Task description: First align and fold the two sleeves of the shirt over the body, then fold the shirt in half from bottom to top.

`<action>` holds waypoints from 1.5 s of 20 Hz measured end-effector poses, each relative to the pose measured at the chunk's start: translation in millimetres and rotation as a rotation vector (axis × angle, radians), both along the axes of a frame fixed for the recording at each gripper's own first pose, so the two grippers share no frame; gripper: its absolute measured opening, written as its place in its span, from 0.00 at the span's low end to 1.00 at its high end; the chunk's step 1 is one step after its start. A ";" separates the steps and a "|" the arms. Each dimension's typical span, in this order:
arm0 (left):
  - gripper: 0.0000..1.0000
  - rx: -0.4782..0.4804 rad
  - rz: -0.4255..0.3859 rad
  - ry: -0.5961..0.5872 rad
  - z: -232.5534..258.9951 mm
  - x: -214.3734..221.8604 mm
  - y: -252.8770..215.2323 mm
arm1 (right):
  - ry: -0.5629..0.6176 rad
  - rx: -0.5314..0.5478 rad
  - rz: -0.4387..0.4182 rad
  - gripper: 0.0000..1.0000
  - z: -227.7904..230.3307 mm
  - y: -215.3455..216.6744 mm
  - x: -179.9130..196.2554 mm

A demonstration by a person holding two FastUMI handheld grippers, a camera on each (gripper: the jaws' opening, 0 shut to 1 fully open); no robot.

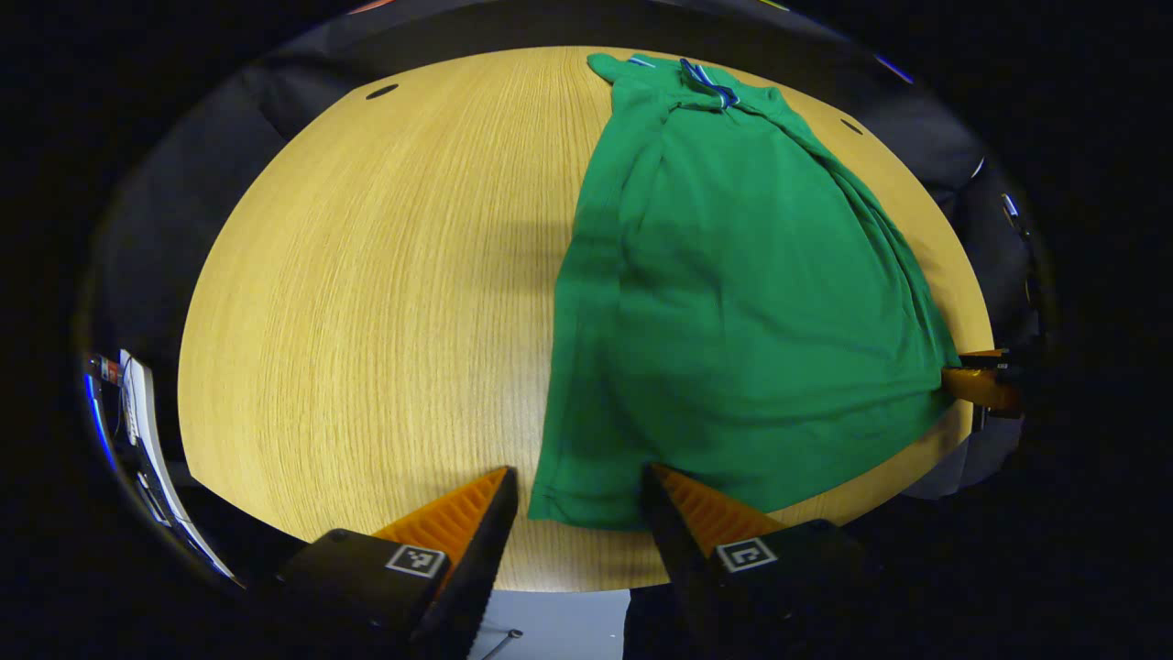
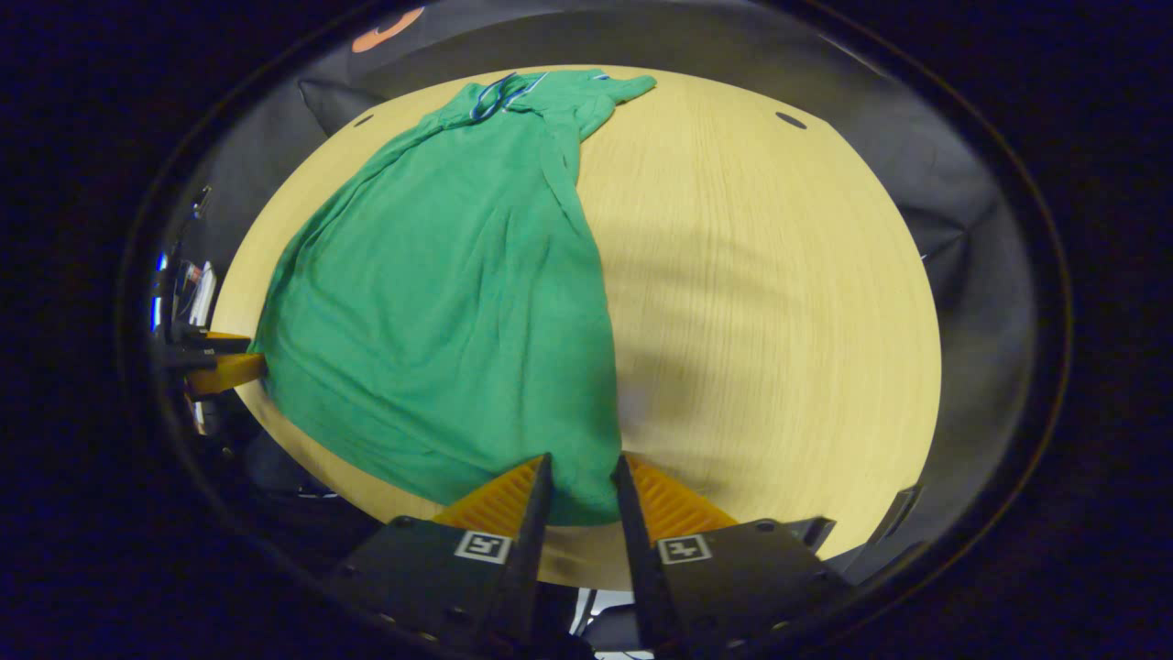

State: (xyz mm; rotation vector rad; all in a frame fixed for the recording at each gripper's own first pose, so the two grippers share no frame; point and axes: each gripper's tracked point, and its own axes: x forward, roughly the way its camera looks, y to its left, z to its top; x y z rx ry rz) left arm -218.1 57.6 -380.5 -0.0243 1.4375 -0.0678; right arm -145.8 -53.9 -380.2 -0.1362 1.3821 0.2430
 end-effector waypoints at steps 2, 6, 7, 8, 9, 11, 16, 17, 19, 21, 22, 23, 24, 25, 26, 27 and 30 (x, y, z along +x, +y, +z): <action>0.64 -0.017 0.010 0.035 4.7 2.9 -5.9 | 0.026 0.038 -0.041 0.07 -0.3 3.4 -1.0; 0.08 -0.111 0.058 0.112 13.6 5.3 -28.0 | 0.078 0.080 -0.101 0.02 2.3 2.6 2.2; 0.08 -0.118 0.059 0.116 19.1 8.9 -29.9 | 0.075 0.088 -0.109 0.00 5.1 2.4 1.4; 0.07 -0.124 0.056 0.113 26.2 14.4 -30.9 | 0.070 0.100 -0.116 0.00 9.7 3.3 4.0; 0.07 -0.133 0.052 0.107 34.9 21.5 -32.3 | 0.066 0.115 -0.119 0.00 14.9 4.6 4.1; 0.07 -0.163 0.047 0.089 54.7 39.0 -36.7 | 0.056 0.153 -0.129 0.00 28.8 7.5 8.9; 0.07 -0.189 0.007 0.018 109.9 99.3 -42.8 | 0.010 0.208 -0.138 0.00 65.1 7.9 28.4; 0.07 -0.199 0.003 0.004 121.7 114.1 -45.8 | -0.002 0.215 -0.135 0.00 72.3 7.8 33.2; 0.07 -0.215 0.000 -0.043 107.4 83.8 -21.4 | -0.032 0.224 -0.124 0.00 86.9 6.8 43.9; 0.07 -0.213 -0.017 -0.092 151.5 145.1 -47.3 | -0.071 0.237 -0.122 0.00 102.7 5.3 58.4; 0.07 -0.212 -0.030 -0.116 156.8 156.4 -48.3 | -0.091 0.245 -0.128 0.00 111.3 4.8 67.7; 0.07 -0.213 -0.042 -0.140 164.6 165.6 -49.2 | -0.109 0.255 -0.135 0.00 118.3 4.8 75.9; 0.07 -0.212 -0.051 -0.164 170.3 174.5 -50.2 | -0.126 0.266 -0.144 0.00 125.7 4.6 84.5; 0.07 -0.210 -0.060 -0.190 176.4 184.4 -50.8 | -0.146 0.277 -0.154 0.00 132.8 3.3 90.0; 0.07 -0.209 -0.068 -0.218 181.8 194.2 -52.2 | -0.165 0.286 -0.160 0.00 140.1 1.7 97.8; 0.07 -0.207 -0.071 -0.249 189.4 205.8 -52.7 | -0.182 0.294 -0.166 0.00 145.3 1.1 103.7; 0.07 -0.205 -0.066 -0.343 208.0 242.9 -52.2 | -0.228 0.314 -0.181 0.00 163.5 -0.4 128.8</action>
